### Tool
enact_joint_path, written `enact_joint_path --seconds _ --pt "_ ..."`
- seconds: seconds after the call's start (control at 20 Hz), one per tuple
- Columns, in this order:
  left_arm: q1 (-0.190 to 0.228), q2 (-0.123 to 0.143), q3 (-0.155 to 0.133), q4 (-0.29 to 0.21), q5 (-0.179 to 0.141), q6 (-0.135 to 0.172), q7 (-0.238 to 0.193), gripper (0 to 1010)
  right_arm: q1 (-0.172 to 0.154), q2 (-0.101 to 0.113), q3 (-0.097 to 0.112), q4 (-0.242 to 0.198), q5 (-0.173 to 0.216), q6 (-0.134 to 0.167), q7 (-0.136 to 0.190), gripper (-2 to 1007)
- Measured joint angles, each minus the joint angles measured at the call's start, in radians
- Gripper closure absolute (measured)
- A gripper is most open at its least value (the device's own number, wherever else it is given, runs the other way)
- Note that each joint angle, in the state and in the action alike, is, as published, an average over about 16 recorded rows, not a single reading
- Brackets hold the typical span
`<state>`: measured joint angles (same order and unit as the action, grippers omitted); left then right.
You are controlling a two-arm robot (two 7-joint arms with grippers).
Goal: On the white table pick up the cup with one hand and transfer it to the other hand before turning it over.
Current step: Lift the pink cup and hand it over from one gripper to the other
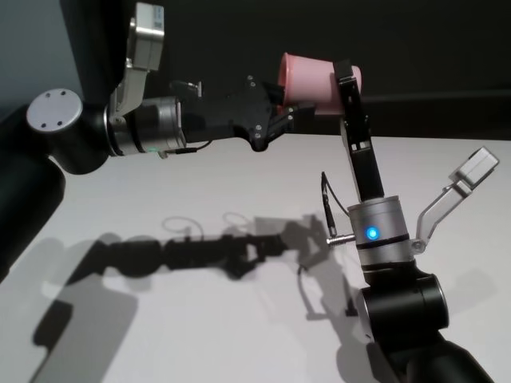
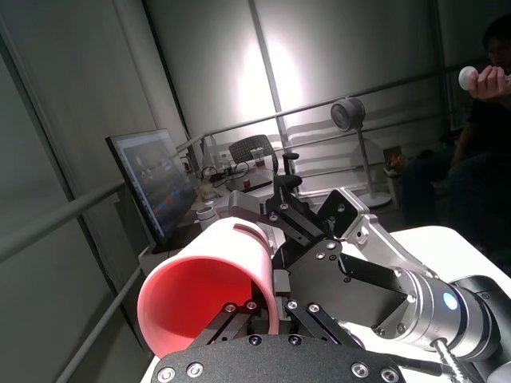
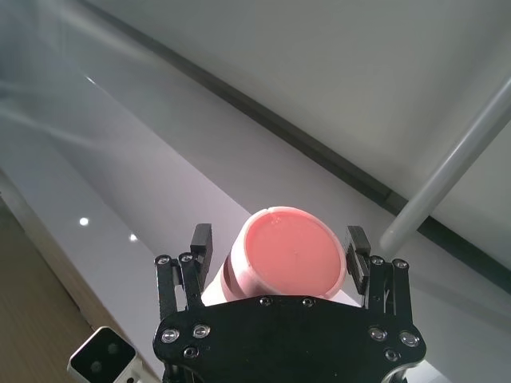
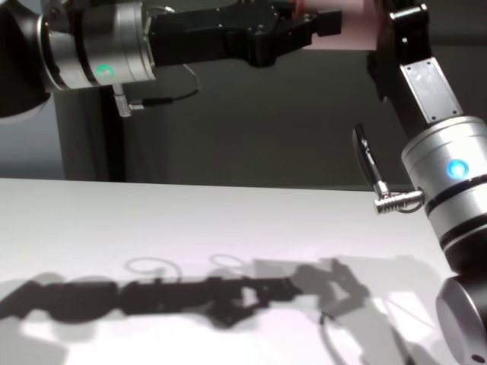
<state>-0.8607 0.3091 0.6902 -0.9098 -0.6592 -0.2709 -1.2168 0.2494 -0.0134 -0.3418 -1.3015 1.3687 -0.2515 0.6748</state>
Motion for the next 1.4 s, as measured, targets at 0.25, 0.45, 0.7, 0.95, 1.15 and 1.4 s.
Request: enact_joint_path --seconds 0.25,0.45,0.7,0.95,1.15,1.4 --pt "0.0 0.0 0.0 0.0 0.0 0.0 0.0 962 -0.001 -0.002 0.003 0.001 0.013 0.0 0.006 5" --pt "0.0 0.0 0.0 0.0 0.0 0.0 0.0 962 -0.001 -0.003 0.003 0.002 0.022 0.001 0.009 5" --pt "0.0 0.0 0.0 0.0 0.0 0.0 0.0 962 -0.002 -0.004 0.002 0.004 0.029 0.003 0.009 5" --pt "0.0 0.0 0.0 0.0 0.0 0.0 0.0 962 -0.003 -0.005 -0.001 0.006 0.035 0.004 0.01 5" --pt "0.0 0.0 0.0 0.0 0.0 0.0 0.0 962 -0.003 -0.006 -0.002 0.007 0.039 0.005 0.01 5" --pt "0.0 0.0 0.0 0.0 0.0 0.0 0.0 962 -0.004 -0.007 -0.004 0.008 0.041 0.005 0.011 4"
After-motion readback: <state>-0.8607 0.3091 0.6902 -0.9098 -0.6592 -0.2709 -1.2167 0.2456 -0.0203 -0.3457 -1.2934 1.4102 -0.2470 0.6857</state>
